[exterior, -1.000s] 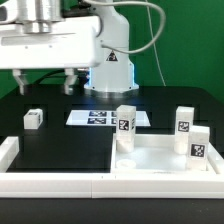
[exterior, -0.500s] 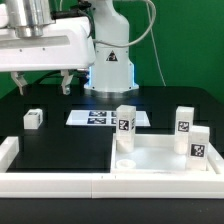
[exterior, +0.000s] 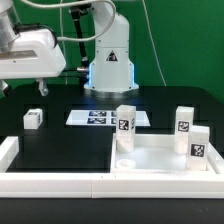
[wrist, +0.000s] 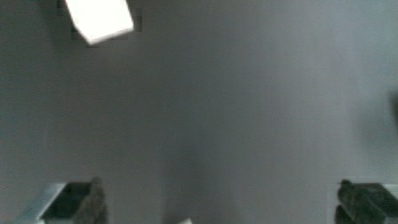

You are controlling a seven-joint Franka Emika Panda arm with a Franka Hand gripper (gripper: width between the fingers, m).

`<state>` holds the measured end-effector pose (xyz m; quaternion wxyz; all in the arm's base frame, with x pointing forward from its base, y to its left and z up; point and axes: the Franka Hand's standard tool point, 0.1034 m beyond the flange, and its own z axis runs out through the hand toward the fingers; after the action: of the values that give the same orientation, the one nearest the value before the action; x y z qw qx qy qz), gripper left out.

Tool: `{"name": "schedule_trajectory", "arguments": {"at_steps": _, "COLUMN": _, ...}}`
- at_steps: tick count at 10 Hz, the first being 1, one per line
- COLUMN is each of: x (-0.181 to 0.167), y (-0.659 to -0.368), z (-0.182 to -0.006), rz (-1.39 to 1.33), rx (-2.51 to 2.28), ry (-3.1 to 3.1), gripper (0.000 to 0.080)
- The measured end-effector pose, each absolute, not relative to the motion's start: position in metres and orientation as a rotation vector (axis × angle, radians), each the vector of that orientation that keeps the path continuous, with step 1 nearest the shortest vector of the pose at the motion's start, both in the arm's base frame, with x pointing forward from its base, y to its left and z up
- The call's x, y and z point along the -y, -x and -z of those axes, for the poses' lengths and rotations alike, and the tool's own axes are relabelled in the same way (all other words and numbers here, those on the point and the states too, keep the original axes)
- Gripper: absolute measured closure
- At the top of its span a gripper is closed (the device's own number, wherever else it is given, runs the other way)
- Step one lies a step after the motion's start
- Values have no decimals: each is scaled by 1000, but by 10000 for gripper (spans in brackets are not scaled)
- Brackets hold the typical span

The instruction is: Assemble square table

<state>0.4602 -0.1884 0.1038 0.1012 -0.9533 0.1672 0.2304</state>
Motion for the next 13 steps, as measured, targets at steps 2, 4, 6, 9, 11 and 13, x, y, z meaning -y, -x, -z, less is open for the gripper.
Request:
{"name": "schedule_trajectory", "arguments": {"at_steps": 2, "x": 191, "y": -462, "z": -100, "rz": -797, "rx": -488, "ry": 2773, "gripper": 151}}
{"name": "schedule_trajectory", "arguments": {"at_steps": 4, "x": 207, "y": -441, "z": -88, "rz": -969, "rx": -363, "ry": 2728, "gripper": 151}}
{"name": "schedule_trajectory", "arguments": {"at_steps": 6, "x": 221, "y": -425, "z": -78, "rz": -1097, "rx": 39, "ry": 2759, "gripper": 151}}
{"name": "schedule_trajectory", "arguments": {"at_steps": 9, "x": 219, "y": -426, "z": -77, "rz": -1096, "rx": 10, "ry": 2761, "gripper": 151}}
{"name": "schedule_trajectory", "arguments": {"at_steps": 11, "x": 219, "y": -424, "z": -75, "rz": -1101, "rx": 8, "ry": 2764, "gripper": 151}}
{"name": "schedule_trajectory", "arguments": {"at_steps": 13, "x": 211, "y": -395, "z": -35, "rz": -1230, "rx": -57, "ry": 2748, "gripper": 151}}
